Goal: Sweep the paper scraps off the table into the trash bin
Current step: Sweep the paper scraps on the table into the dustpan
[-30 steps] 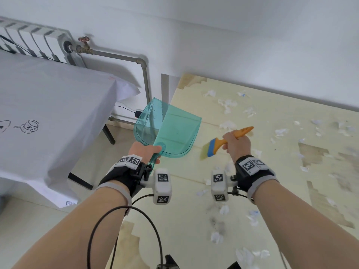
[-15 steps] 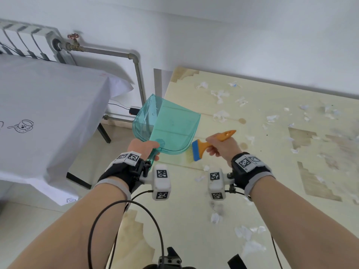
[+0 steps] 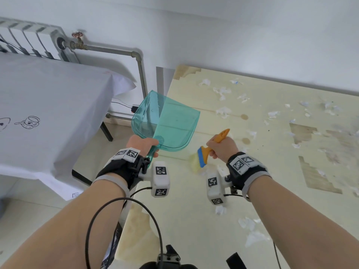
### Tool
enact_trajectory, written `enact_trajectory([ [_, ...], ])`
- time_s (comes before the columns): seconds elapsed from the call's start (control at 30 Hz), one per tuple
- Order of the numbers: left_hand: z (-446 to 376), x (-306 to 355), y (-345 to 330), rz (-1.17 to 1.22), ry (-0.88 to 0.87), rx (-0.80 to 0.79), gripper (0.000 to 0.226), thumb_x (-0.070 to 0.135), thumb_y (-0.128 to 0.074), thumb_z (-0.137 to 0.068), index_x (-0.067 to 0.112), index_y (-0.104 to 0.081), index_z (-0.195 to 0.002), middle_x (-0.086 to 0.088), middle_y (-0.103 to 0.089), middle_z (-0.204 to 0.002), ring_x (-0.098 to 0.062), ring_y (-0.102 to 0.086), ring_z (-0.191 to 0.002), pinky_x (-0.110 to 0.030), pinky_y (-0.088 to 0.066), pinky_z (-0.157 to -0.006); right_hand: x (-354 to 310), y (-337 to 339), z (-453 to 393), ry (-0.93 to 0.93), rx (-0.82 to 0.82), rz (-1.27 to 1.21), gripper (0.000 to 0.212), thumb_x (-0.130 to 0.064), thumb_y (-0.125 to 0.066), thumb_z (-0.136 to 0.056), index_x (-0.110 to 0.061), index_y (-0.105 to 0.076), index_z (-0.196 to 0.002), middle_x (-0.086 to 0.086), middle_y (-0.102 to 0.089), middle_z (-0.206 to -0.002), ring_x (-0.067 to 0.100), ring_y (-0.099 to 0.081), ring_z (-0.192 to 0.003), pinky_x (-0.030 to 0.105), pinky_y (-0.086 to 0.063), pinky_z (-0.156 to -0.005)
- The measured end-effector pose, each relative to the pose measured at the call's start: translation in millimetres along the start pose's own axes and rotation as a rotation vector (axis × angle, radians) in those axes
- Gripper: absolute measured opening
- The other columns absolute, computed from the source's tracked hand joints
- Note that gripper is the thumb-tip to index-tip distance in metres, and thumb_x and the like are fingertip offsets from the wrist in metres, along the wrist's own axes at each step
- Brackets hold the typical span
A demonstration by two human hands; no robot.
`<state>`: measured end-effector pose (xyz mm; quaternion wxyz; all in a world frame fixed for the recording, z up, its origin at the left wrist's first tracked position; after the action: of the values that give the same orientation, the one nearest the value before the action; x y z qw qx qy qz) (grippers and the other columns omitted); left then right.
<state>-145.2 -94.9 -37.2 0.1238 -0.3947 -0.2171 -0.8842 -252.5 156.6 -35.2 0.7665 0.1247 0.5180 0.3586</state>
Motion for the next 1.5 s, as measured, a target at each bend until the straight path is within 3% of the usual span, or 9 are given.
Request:
enact_trajectory([
  [0.2,-2,-6,0,0.022,-0.010,-0.002,0.015,0.008,-0.066,-0.079,-0.006,-0.062,-0.078,-0.013,-0.068,-0.061,-0.017,-0.062,-0.036,-0.026,-0.048,-0.053,6,49,7,0.032,0.266,0.125,0.023,-0.017,-0.050,-0.089,-0.006,-0.051,-0.068,0.011,-0.057,-0.068,0.025,-0.053,-0.064,0.034,-0.042,-0.066],
  [0.3,-2,-8,-3,0.023,0.006,-0.012,0.015,0.008,-0.066,-0.080,-0.006,-0.061,-0.079,-0.013,-0.067,-0.063,-0.016,-0.061,-0.034,-0.025,-0.049,-0.052,2,31,15,0.033,0.112,-0.184,0.020,-0.014,-0.056,-0.088,-0.008,-0.058,-0.069,0.007,-0.058,-0.058,0.015,-0.049,-0.048,0.024,-0.042,-0.051],
  [0.43,0,-7,-9,0.019,0.018,-0.034,0.016,0.008,-0.066,-0.081,-0.005,-0.060,-0.077,-0.012,-0.067,-0.061,-0.014,-0.061,-0.034,-0.022,-0.050,-0.047,15,2,20,-0.020,-0.081,-0.074,0.014,-0.014,-0.058,-0.090,-0.010,-0.060,-0.077,0.007,-0.062,-0.063,0.017,-0.054,-0.053,0.024,-0.046,-0.055],
  [0.53,1,-8,-12,0.017,0.013,-0.048,0.017,0.007,-0.066,-0.081,-0.005,-0.059,-0.072,-0.009,-0.065,-0.051,-0.014,-0.060,-0.033,-0.016,-0.046,-0.036,32,29,19,-0.083,0.088,0.070,0.023,-0.016,-0.054,-0.090,-0.005,-0.058,-0.070,0.010,-0.061,-0.066,0.025,-0.055,-0.062,0.039,-0.050,-0.074],
  [0.67,-1,-14,-14,0.005,0.020,-0.052,0.017,0.010,-0.067,-0.079,-0.005,-0.062,-0.076,-0.005,-0.067,-0.047,-0.015,-0.063,-0.037,-0.020,-0.050,-0.043,35,65,25,-0.038,0.273,-0.002,0.031,-0.017,-0.054,-0.089,-0.010,-0.052,-0.059,0.004,-0.056,-0.055,0.022,-0.051,-0.055,0.033,-0.044,-0.063],
  [0.83,1,-21,-21,0.017,0.023,-0.049,0.018,0.011,-0.068,-0.078,-0.005,-0.061,-0.075,-0.006,-0.067,-0.048,-0.017,-0.064,-0.038,-0.028,-0.051,-0.059,29,10,30,0.006,-0.150,-0.102,0.013,-0.015,-0.062,-0.088,-0.009,-0.064,-0.077,0.005,-0.064,-0.058,0.014,-0.053,-0.047,0.020,-0.044,-0.049],
  [1.1,17,-34,-25,0.042,0.022,0.009,0.017,0.013,-0.068,-0.076,-0.004,-0.063,-0.078,-0.005,-0.069,-0.050,-0.017,-0.065,-0.040,-0.026,-0.051,-0.056,55,74,28,0.013,0.188,0.008,0.024,-0.018,-0.054,-0.089,-0.005,-0.056,-0.069,0.004,-0.056,-0.055,0.019,-0.049,-0.052,0.030,-0.042,-0.058],
  [1.33,42,-55,-27,0.085,0.031,0.058,0.015,0.010,-0.069,-0.076,-0.002,-0.062,-0.079,-0.007,-0.069,-0.052,-0.020,-0.065,-0.043,-0.028,-0.052,-0.056,56,12,52,0.068,-0.259,-0.064,0.009,-0.015,-0.060,-0.090,-0.010,-0.063,-0.083,0.005,-0.064,-0.061,0.014,-0.056,-0.050,0.018,-0.045,-0.048],
  [1.5,55,-71,-24,0.114,0.050,0.077,0.017,0.009,-0.069,-0.077,-0.004,-0.061,-0.083,-0.012,-0.070,-0.064,-0.022,-0.065,-0.045,-0.027,-0.049,-0.052,71,65,50,0.080,0.084,0.083,0.025,-0.018,-0.053,-0.089,-0.012,-0.054,-0.064,0.004,-0.059,-0.059,0.019,-0.051,-0.056,0.037,-0.048,-0.071],
])
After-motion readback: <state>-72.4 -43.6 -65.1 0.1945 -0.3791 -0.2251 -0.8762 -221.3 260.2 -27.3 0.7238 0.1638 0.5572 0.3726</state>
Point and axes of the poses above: each hand's wrist, its own z-axis away from the middle knuckle, its own y-axis out of the back of the hand, x = y × z, the point moved 6 cm from there along -z, towards the middle knuckle
